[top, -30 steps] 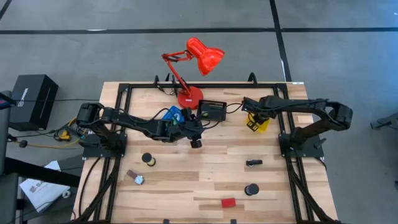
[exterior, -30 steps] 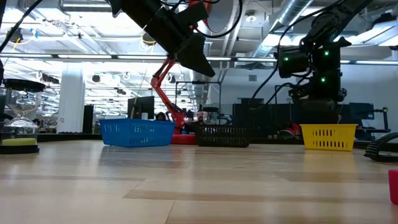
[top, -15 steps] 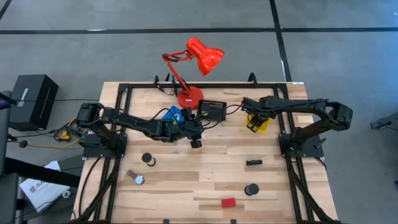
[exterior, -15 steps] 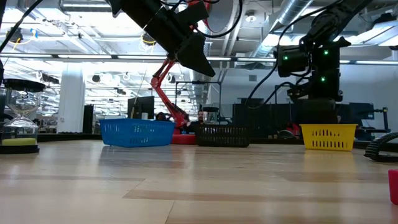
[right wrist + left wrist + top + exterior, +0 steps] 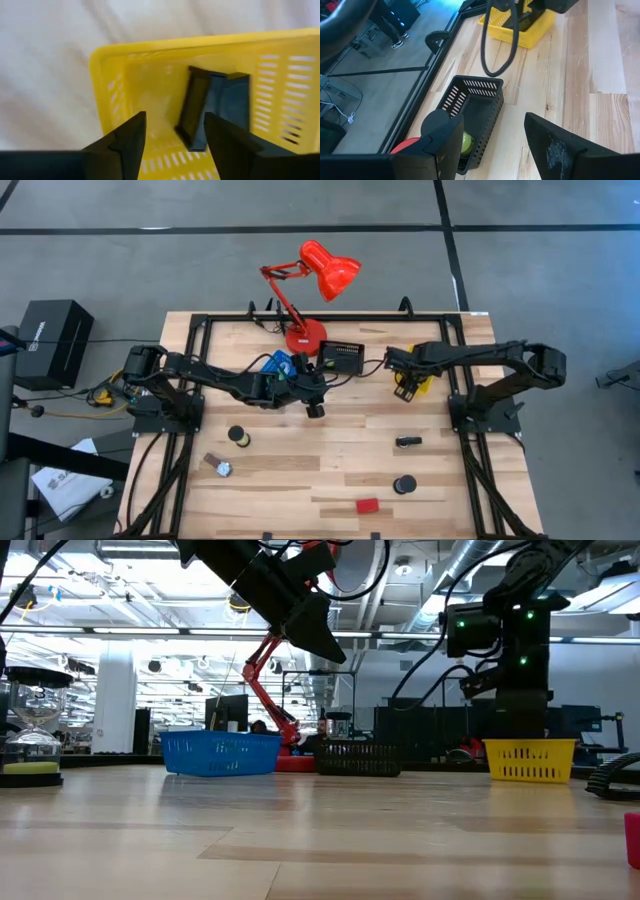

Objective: Pick & Place Office items
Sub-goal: Put the black watch into the blue bin

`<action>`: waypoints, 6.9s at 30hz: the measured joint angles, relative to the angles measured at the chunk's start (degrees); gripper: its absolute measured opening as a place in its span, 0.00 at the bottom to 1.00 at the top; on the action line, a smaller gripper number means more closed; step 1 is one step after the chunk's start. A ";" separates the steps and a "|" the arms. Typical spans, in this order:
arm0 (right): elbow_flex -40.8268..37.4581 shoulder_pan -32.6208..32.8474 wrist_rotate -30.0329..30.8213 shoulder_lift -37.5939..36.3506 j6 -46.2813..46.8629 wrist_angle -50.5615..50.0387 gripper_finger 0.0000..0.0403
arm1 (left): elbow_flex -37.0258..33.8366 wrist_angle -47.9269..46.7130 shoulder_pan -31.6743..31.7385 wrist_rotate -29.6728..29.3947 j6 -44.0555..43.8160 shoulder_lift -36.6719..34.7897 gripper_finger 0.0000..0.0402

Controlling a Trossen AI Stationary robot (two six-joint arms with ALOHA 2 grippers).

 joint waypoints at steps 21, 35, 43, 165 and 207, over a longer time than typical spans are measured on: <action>-0.02 -6.41 10.05 0.04 4.96 -1.66 0.28 | 0.00 0.11 0.00 0.00 0.00 0.00 0.51; 0.25 -5.08 11.23 10.43 4.22 -0.11 0.26 | 0.00 0.39 0.00 0.00 0.00 0.00 0.51; 0.47 -2.58 13.40 9.83 2.98 -1.71 0.26 | 0.00 0.48 0.00 0.50 0.00 0.00 0.51; -20.81 26.78 -7.53 10.27 -3.43 87.01 0.44 | 0.00 7.27 2.95 28.51 -8.35 0.02 0.51; -2.05 45.75 -12.98 1.18 19.97 6.61 0.50 | 0.00 8.92 2.89 28.50 -8.79 0.02 0.51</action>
